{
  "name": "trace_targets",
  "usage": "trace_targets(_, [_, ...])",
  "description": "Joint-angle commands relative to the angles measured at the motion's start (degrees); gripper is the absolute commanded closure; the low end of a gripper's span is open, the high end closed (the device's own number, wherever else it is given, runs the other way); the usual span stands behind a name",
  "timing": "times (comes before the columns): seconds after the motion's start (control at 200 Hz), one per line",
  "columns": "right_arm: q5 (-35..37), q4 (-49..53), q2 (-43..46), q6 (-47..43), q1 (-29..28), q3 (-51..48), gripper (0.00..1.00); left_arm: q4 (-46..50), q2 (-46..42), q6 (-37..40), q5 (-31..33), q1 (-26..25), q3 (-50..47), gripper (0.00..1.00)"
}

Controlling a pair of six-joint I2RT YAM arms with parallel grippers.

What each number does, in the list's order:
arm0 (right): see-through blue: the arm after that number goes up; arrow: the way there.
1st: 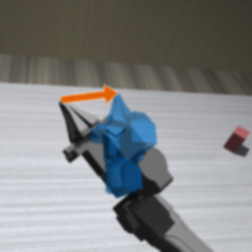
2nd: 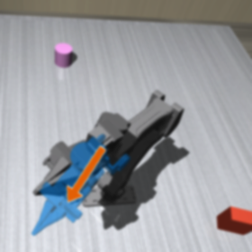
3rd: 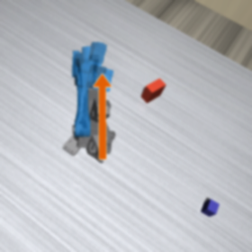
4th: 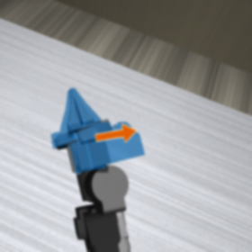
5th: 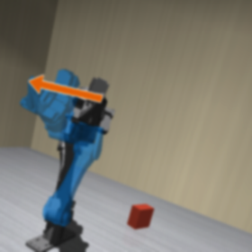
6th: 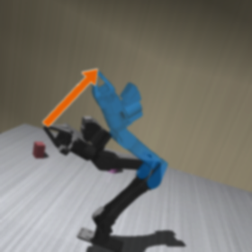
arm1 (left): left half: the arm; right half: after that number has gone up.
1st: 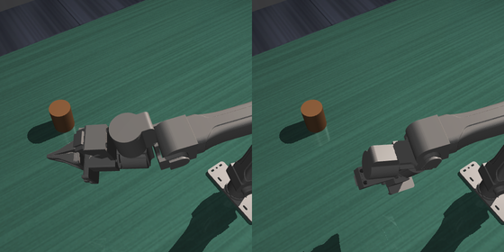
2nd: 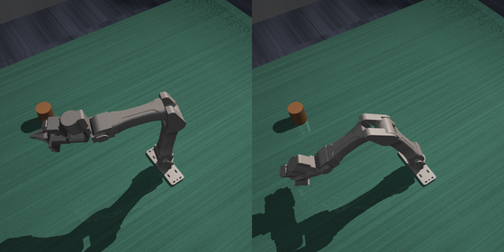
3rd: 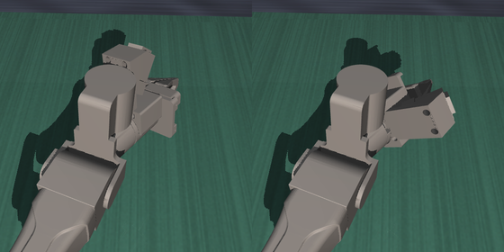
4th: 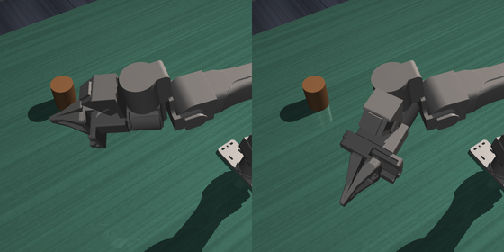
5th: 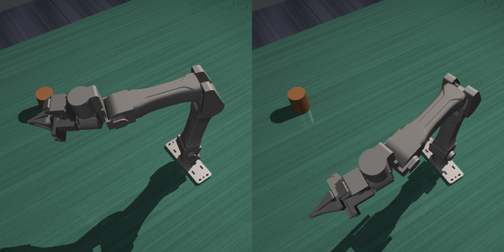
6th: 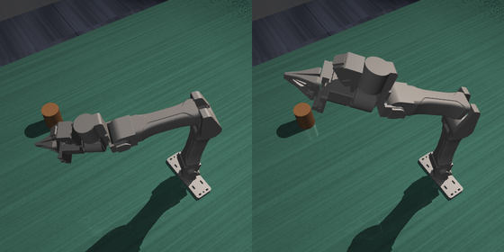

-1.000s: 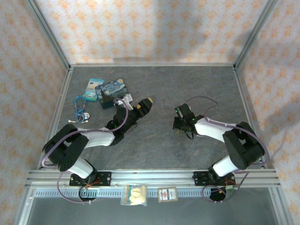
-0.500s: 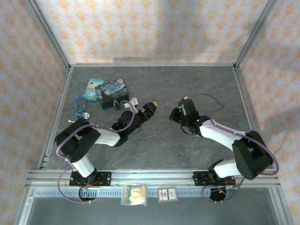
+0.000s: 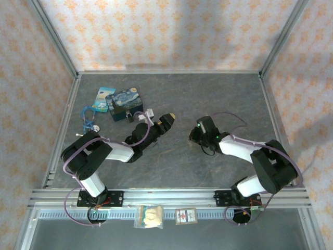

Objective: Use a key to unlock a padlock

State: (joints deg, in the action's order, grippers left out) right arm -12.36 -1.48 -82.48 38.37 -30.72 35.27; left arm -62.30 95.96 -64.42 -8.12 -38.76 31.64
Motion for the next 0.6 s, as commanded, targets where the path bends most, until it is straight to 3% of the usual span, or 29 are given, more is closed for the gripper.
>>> trace_targets(0.0, [7.43, 5.75, 1.23, -2.35, -0.39, 1.04, 0.7, 1.56, -1.86, 2.15, 1.18, 1.09, 1.41, 0.17])
trace_targets(0.13, [11.83, 8.74, 3.29, -5.61, -0.5, 1.65, 0.56, 1.98, -2.64, 2.73, 1.95, 1.94, 1.31, 0.17])
trace_targets(0.335, [7.01, 8.28, 1.0, -6.82, -1.2, 1.56, 0.55, 3.2, -3.41, 3.94, 2.28, 2.43, 2.02, 0.17])
trace_targets(0.591, [6.91, 8.86, 1.38, -4.3, -5.06, 0.33, 0.54, 3.77, -3.69, 4.04, 2.84, 2.73, 1.41, 0.17])
